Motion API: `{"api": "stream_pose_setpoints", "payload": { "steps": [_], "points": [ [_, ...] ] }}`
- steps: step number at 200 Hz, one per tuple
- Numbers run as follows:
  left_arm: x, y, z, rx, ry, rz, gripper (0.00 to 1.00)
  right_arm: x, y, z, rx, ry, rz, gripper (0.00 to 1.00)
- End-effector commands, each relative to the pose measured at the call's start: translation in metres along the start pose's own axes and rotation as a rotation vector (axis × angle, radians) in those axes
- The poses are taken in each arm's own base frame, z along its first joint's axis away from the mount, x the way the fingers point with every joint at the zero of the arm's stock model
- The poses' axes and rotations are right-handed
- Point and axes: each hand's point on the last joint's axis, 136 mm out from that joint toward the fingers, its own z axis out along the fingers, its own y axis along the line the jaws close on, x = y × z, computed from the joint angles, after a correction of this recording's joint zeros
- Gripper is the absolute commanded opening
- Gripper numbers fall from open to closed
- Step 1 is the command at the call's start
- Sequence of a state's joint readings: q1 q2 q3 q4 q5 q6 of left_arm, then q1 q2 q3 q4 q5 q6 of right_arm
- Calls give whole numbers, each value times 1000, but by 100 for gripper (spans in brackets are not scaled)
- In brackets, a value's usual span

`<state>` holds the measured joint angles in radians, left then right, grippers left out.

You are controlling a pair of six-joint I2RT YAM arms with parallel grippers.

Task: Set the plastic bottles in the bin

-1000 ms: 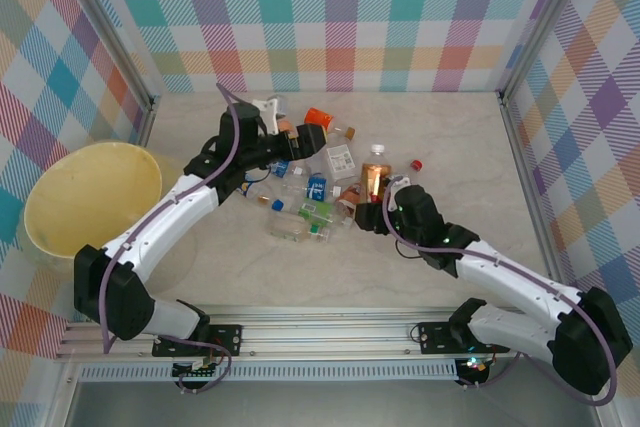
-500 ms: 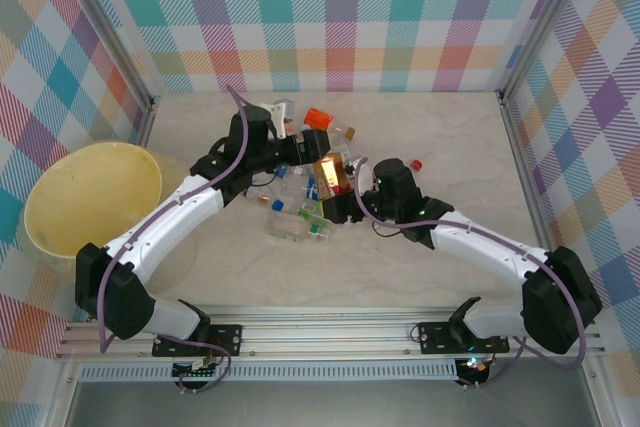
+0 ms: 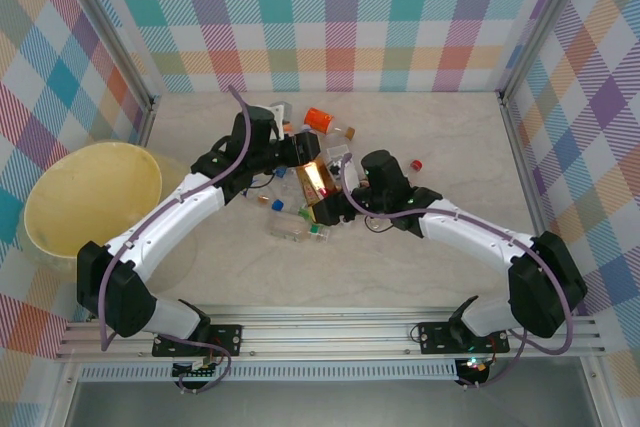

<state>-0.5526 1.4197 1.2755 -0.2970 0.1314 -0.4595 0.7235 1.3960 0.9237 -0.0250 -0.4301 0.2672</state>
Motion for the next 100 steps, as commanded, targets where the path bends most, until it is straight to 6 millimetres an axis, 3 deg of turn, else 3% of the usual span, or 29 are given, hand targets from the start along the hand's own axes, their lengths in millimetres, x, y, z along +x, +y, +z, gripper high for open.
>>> {"api": "stream_pose_setpoints", "payload": {
  "steps": [1, 35, 67, 100],
  "points": [
    [-6, 4, -9, -46, -39, 0, 56, -12, 20, -1, -76, -15, -72, 54],
    [-4, 3, -6, -29, -41, -25, 48, -14, 23, 0, -88, -19, -81, 54],
    [-10, -14, -2, 59, -45, -35, 42, -23, 23, 1, -80, -56, -97, 55],
    [-13, -18, -5, 66, -43, -29, 40, -35, 22, 1, -66, -96, -126, 66]
  ]
}}
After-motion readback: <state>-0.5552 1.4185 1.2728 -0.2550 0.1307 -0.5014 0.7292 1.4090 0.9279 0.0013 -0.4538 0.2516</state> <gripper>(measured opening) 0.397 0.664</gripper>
